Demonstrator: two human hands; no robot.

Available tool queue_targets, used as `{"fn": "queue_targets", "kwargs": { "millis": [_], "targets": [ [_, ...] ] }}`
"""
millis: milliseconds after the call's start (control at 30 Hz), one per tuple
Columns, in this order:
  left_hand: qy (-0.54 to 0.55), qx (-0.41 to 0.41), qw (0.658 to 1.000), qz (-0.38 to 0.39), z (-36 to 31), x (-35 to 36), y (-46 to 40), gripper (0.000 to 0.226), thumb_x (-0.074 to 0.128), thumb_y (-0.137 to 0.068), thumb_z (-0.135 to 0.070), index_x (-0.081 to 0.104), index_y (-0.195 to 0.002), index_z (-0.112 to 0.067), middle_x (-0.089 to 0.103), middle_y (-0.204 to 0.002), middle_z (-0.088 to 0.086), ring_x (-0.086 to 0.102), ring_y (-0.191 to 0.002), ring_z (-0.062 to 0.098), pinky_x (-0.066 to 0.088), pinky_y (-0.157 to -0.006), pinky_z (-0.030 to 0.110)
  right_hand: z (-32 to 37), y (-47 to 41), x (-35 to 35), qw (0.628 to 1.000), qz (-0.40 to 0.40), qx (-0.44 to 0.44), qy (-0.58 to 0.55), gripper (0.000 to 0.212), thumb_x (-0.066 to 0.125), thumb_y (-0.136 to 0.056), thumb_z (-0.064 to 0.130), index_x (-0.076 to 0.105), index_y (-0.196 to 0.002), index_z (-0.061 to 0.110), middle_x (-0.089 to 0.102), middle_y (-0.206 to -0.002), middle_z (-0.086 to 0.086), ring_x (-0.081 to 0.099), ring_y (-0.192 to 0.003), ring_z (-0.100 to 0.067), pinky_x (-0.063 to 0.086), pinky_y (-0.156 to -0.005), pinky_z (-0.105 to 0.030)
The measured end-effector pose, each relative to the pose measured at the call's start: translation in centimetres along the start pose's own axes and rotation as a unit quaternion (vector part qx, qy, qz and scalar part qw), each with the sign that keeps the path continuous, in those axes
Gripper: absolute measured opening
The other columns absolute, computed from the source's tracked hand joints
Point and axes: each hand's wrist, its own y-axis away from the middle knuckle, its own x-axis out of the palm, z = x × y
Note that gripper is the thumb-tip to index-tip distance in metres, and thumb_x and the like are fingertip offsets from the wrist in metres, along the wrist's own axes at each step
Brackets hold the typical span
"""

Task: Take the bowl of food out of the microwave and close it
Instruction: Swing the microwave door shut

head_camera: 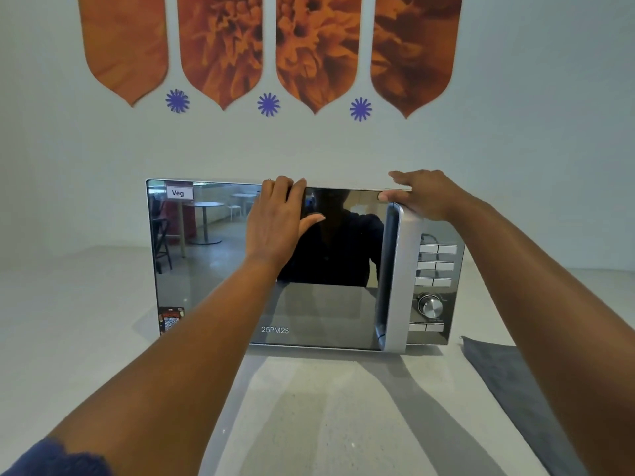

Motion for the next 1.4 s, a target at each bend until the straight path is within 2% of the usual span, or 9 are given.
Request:
{"fn": "queue_targets", "kwargs": {
  "millis": [167, 400, 567, 733, 900, 1100, 1200, 1333, 1400],
  "targets": [
    [0.011, -0.008, 1.0, -0.009, 0.1, 0.9, -0.2, 0.058, 0.075, -0.068, -0.046, 0.068, -0.105, -0.001, 0.068, -0.089, 0.016, 0.065, -0.078, 0.032, 0.056, -0.06, 0.031, -0.3, -0.9, 0.2, 1.0, 0.005, -0.014, 0.012, 0.054, 0.043, -0.093, 0.042, 0.062, -0.113, -0.004, 0.063, -0.124, -0.022, 0.054, -0.116, -0.037, 0.039, -0.102, -0.044],
    [0.027, -0.031, 0.999, 0.001, -0.2, 1.5, -0.4, 0.06, 0.07, -0.074, -0.045, 0.064, -0.113, -0.001, 0.065, -0.097, 0.019, 0.062, -0.086, 0.034, 0.055, -0.068, 0.037, -0.5, -1.4, 0.4, 0.999, -0.041, -0.015, -0.03, 0.045, 0.056, -0.087, 0.042, 0.072, -0.102, 0.003, 0.072, -0.112, -0.017, 0.062, -0.105, -0.034, 0.047, -0.092, -0.04],
    [0.036, -0.044, 0.998, 0.018, -0.4, 1.3, -0.7, 0.062, 0.064, -0.08, -0.045, 0.057, -0.124, -0.002, 0.06, -0.11, 0.019, 0.056, -0.099, 0.035, 0.051, -0.078, 0.038, -0.2, -1.6, 0.7, 0.995, -0.086, -0.001, -0.056, 0.038, 0.062, -0.084, 0.037, 0.074, -0.099, 0.004, 0.073, -0.108, -0.016, 0.064, -0.098, -0.031, 0.05, -0.087, -0.04],
    [0.032, -0.047, 0.998, 0.01, -0.5, 1.4, -0.6, 0.06, 0.065, -0.079, -0.045, 0.059, -0.121, -0.002, 0.062, -0.107, 0.019, 0.058, -0.095, 0.035, 0.052, -0.074, 0.038, -0.3, -1.6, 0.9, 0.994, -0.099, 0.005, -0.056, 0.037, 0.063, -0.083, 0.037, 0.074, -0.1, 0.006, 0.073, -0.108, -0.015, 0.063, -0.098, -0.03, 0.05, -0.086, -0.04],
    [0.033, -0.052, 0.997, 0.035, -0.7, 1.0, -0.7, 0.062, 0.057, -0.085, -0.048, 0.052, -0.128, -0.004, 0.056, -0.118, 0.016, 0.052, -0.106, 0.032, 0.047, -0.086, 0.037, -0.1, -1.4, 0.8, 0.994, -0.093, 0.003, -0.052, 0.038, 0.062, -0.084, 0.037, 0.073, -0.103, 0.007, 0.072, -0.112, -0.014, 0.062, -0.099, -0.029, 0.049, -0.086, -0.038],
    [-0.004, -0.01, 0.999, 0.051, -0.1, 0.1, -1.0, 0.054, 0.054, -0.088, -0.045, 0.056, -0.122, -0.004, 0.06, -0.112, 0.016, 0.055, -0.099, 0.031, 0.046, -0.084, 0.037, 0.1, -1.3, 0.8, 0.997, -0.072, 0.008, -0.039, 0.045, 0.057, -0.088, 0.036, 0.07, -0.1, -0.005, 0.07, -0.108, -0.025, 0.063, -0.096, -0.038, 0.051, -0.086, -0.044],
    [0.007, 0.008, 0.998, 0.07, 0.2, -0.5, -1.1, 0.05, 0.047, -0.094, -0.04, 0.052, -0.128, -0.004, 0.057, -0.119, 0.017, 0.053, -0.106, 0.031, 0.045, -0.087, 0.037, 0.4, -1.0, 1.1, 0.998, -0.059, 0.015, -0.006, 0.044, 0.049, -0.093, 0.035, 0.068, -0.1, -0.004, 0.069, -0.107, -0.026, 0.059, -0.09, -0.033, 0.046, -0.078, -0.038],
    [0.04, 0.008, 0.997, 0.061, 0.3, -0.8, -0.5, 0.054, 0.042, -0.097, -0.029, 0.036, -0.144, -0.004, 0.051, -0.137, 0.019, 0.048, -0.125, 0.032, 0.041, -0.102, 0.039, 1.2, 0.1, 1.8, 0.995, -0.084, 0.026, 0.039, 0.043, 0.037, -0.098, 0.028, 0.048, -0.131, 0.003, 0.051, -0.137, -0.021, 0.044, -0.127, -0.037, 0.037, -0.104, -0.043],
    [0.047, -0.011, 0.997, 0.066, 0.5, -0.9, -0.3, 0.058, 0.039, -0.097, -0.027, 0.023, -0.149, -0.004, 0.037, -0.15, 0.019, 0.033, -0.141, 0.031, 0.028, -0.115, 0.04, 1.3, 0.1, 2.0, 0.993, -0.104, 0.011, 0.054, 0.047, 0.033, -0.099, 0.027, 0.032, -0.142, 0.006, 0.035, -0.151, -0.017, 0.028, -0.141, -0.031, 0.023, -0.116, -0.043]
  ]
}}
